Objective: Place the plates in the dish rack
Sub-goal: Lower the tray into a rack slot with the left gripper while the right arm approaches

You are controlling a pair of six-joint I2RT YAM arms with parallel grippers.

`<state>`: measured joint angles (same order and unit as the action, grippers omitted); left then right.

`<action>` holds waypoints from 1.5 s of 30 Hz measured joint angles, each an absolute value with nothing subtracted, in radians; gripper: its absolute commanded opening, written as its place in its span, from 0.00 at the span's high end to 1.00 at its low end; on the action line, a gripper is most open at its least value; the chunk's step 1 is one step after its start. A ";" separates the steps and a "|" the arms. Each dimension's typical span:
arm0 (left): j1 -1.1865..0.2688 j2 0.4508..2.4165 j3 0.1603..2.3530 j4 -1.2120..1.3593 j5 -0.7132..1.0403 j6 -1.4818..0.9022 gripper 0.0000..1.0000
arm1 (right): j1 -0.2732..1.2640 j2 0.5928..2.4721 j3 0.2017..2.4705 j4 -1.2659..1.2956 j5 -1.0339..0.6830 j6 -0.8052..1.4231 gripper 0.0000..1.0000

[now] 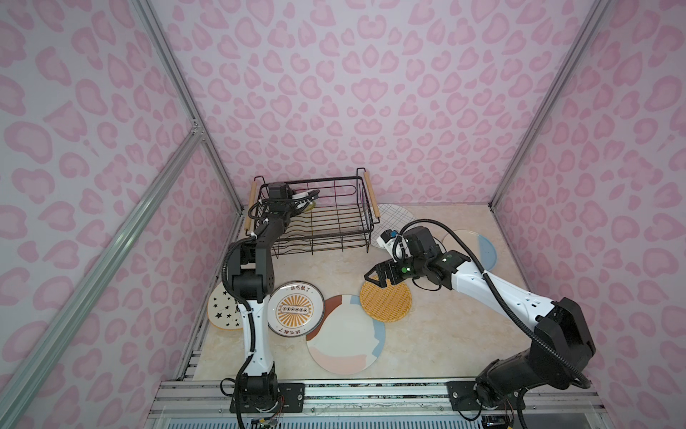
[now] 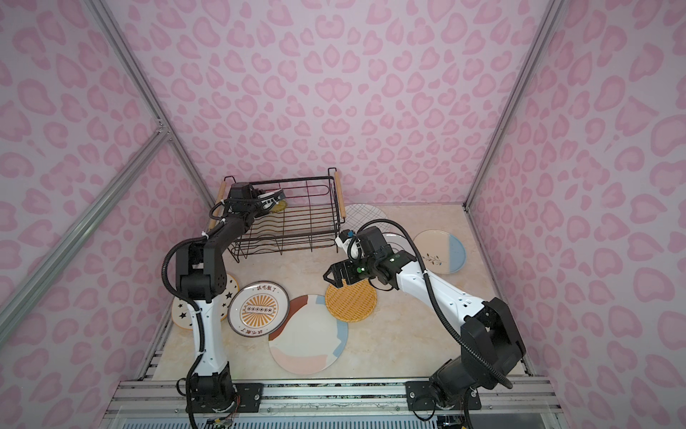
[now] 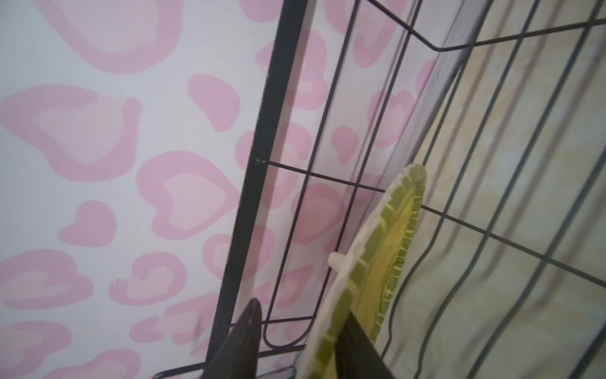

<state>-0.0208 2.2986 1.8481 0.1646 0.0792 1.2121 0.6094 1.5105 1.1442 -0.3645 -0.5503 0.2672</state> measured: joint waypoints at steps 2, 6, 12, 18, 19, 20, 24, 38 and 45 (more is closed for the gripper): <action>-0.023 2.307 1.848 0.197 0.060 1.207 0.51 | 0.609 1.506 1.144 -0.369 -0.549 0.263 0.02; -0.028 2.311 1.841 0.242 0.018 1.195 0.42 | 0.609 1.499 1.144 -0.371 -0.541 0.250 0.02; -0.033 2.362 1.914 0.321 -0.064 1.133 0.32 | 0.609 1.491 1.149 -0.381 -0.509 0.239 0.02; -0.047 2.430 2.005 0.384 -0.173 1.055 0.03 | 0.592 1.491 1.205 -0.403 -0.440 0.232 0.02; -0.047 2.435 2.006 0.387 -0.186 1.045 0.03 | 0.587 1.491 1.214 -0.402 -0.419 0.232 0.02; -0.048 2.439 2.006 0.390 -0.197 1.032 0.03 | 0.586 1.491 1.219 -0.402 -0.406 0.233 0.02; -0.053 2.440 2.005 0.413 -0.250 0.975 0.03 | 0.558 1.497 1.244 -0.397 -0.334 0.254 0.02; -0.054 2.377 1.812 0.450 -0.240 0.756 0.03 | 0.467 1.815 1.657 -0.331 -0.211 0.314 0.02; -0.047 2.321 1.680 0.450 -0.196 0.548 0.03 | 0.439 2.016 1.861 -0.393 -0.208 0.314 0.05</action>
